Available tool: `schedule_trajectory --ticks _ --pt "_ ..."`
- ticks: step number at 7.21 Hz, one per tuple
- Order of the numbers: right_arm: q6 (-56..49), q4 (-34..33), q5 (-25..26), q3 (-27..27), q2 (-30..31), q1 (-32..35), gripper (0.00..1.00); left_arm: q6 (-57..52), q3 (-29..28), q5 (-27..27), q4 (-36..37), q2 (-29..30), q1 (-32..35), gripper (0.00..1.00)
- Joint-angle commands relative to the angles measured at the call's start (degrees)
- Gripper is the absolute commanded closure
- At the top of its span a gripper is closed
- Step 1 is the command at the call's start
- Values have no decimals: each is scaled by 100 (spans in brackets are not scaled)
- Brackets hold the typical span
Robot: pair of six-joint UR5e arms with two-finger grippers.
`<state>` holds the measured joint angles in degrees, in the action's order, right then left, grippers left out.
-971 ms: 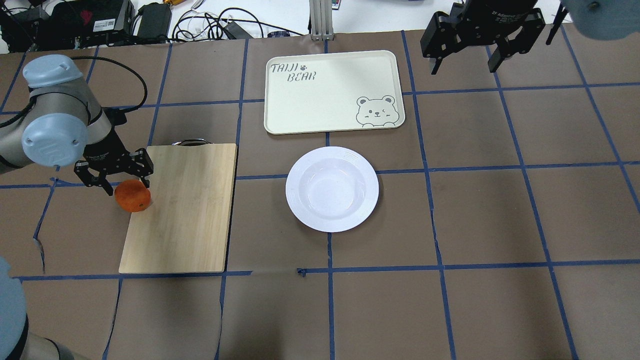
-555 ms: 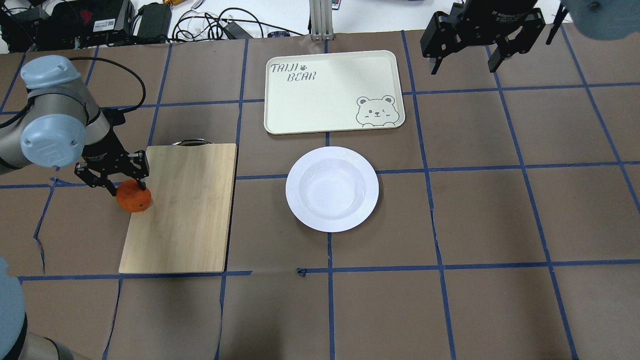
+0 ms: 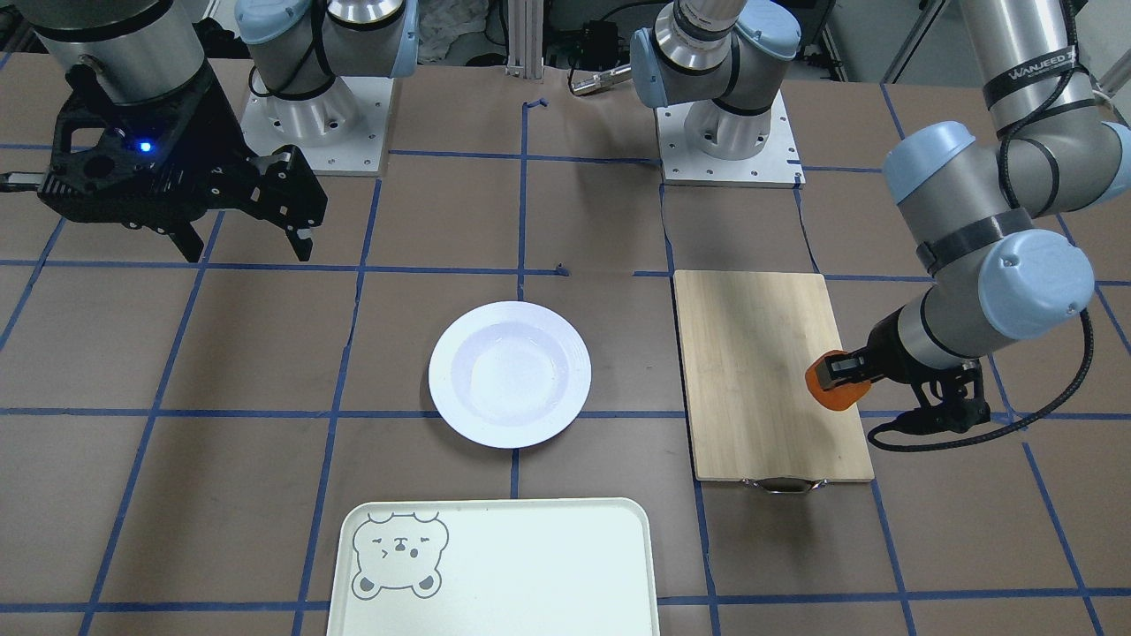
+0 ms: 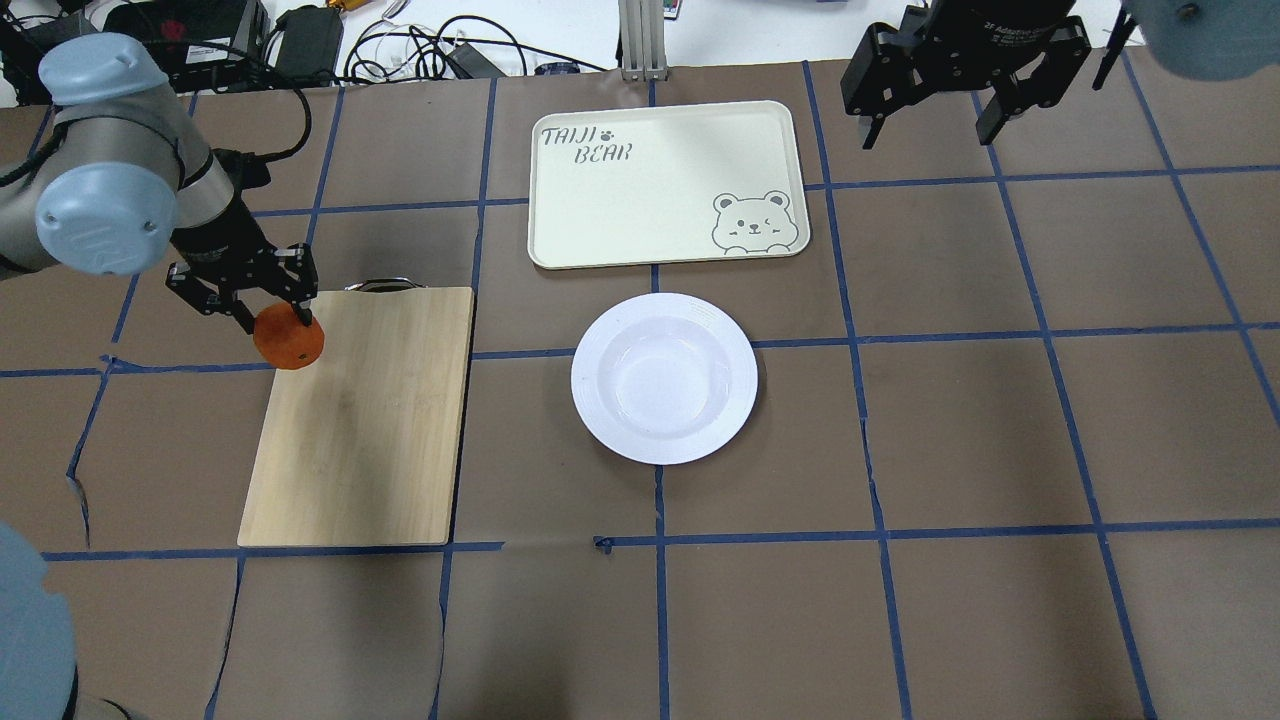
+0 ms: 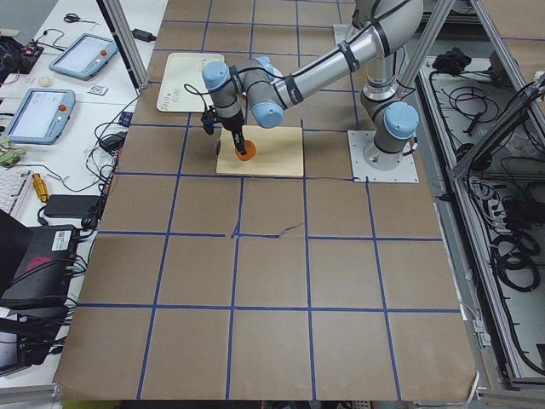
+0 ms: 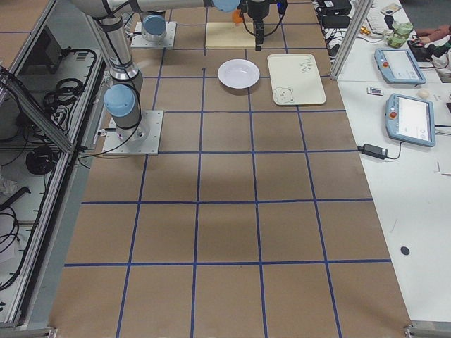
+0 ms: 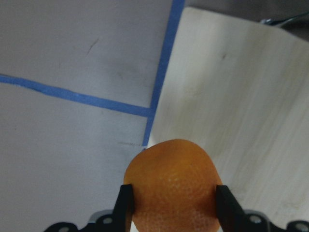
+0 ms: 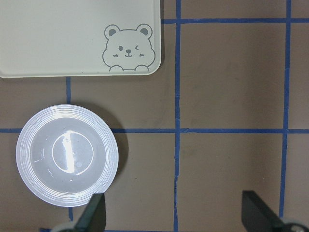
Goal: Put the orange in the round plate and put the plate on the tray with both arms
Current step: 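Grasp the orange with the left gripper and carry it onto the white plate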
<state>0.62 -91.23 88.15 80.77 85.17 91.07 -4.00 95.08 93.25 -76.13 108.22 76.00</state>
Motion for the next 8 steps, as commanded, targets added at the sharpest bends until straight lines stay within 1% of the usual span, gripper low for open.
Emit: schedule_trajectory --ticks 1,2,3,5,6,7,8 --pt "0 0 0 0 0 -2 0 268 -420 -438 -332 -3 798 96" --pt "0 0 0 0 0 -2 0 312 -412 -457 -297 -55 1333 97" --pt "0 0 0 0 8 -2 0 321 -386 -674 -279 -64 1852 97" --pt "0 9 0 0 8 -2 0 1186 -333 -712 0 93 2714 97" --pt "0 9 0 0 8 -2 0 1296 -46 -886 524 129 3066 97" --pt "0 9 0 0 8 -2 0 1619 436 -1375 1443 190 3218 97" --pt "0 9 0 0 8 -2 0 2005 806 -1493 2287 321 3237 97"
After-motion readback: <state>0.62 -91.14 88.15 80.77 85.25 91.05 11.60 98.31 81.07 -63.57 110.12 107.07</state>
